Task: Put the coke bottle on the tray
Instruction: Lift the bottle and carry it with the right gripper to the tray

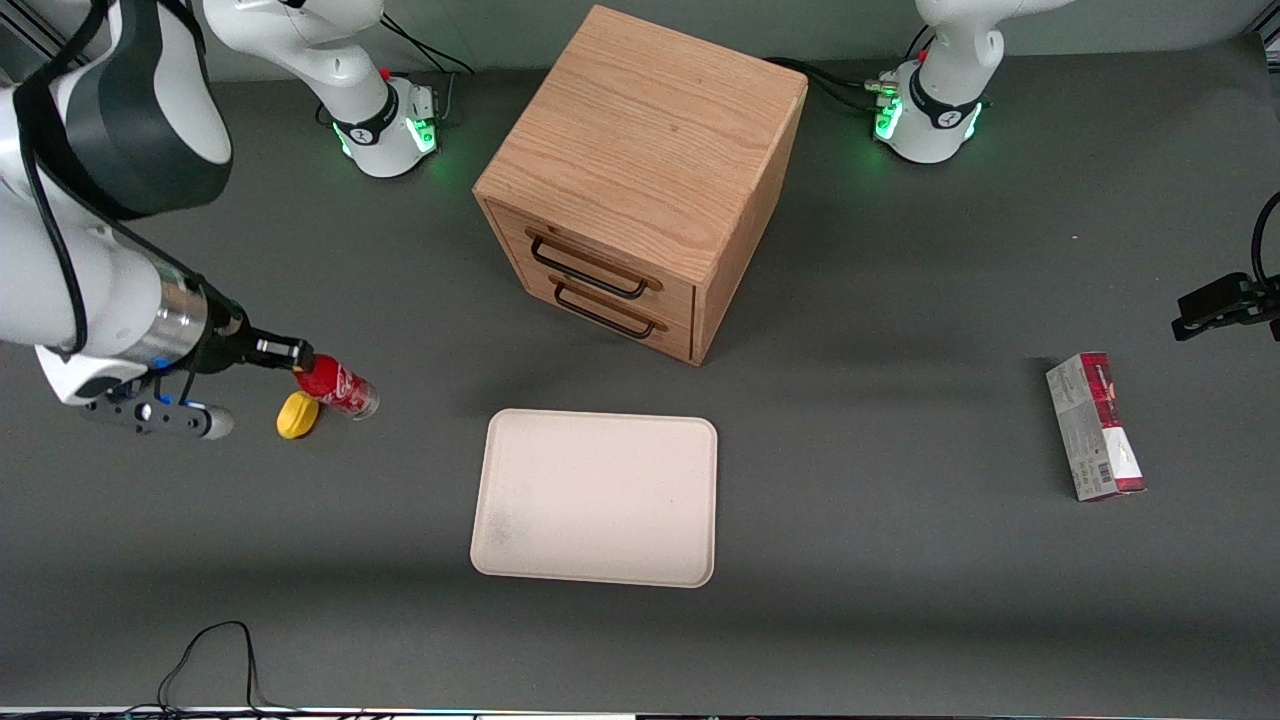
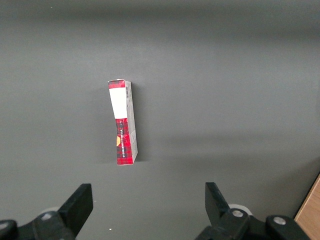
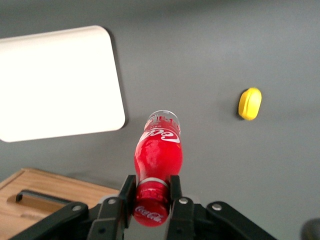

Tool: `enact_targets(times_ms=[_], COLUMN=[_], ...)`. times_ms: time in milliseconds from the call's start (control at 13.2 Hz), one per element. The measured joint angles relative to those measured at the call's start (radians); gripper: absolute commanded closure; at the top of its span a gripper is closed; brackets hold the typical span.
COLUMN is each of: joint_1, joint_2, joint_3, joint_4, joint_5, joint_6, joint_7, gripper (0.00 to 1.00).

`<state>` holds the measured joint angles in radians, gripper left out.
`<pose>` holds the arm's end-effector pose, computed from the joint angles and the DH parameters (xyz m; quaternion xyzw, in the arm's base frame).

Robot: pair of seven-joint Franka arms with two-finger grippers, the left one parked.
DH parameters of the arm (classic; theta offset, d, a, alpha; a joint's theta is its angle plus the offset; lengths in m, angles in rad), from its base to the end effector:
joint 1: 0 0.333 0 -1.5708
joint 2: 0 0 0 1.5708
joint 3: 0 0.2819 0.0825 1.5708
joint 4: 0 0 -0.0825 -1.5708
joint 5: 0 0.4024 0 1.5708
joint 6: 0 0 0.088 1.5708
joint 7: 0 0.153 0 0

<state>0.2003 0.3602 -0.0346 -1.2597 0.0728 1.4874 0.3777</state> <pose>0.6382 0.1216 0.4675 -0.9919 0.1042 0.0718 0.0114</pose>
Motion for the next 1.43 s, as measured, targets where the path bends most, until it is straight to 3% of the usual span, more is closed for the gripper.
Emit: enact_targets(times_ms=[528,1057,1434], joint_1=[-0.013,0.076,0.113], joint_2=[0.207,0.359,0.414], joint_3=[0.013,0.031,0.031], joint_4=[0.272,0.307,0.31], joint_5=[0.0,0.0,0.0], joint_6=[0.013,0.231,0.294], joint_7=[0.005,0.069,0.102], gripper=[1.0,1.0,1.0])
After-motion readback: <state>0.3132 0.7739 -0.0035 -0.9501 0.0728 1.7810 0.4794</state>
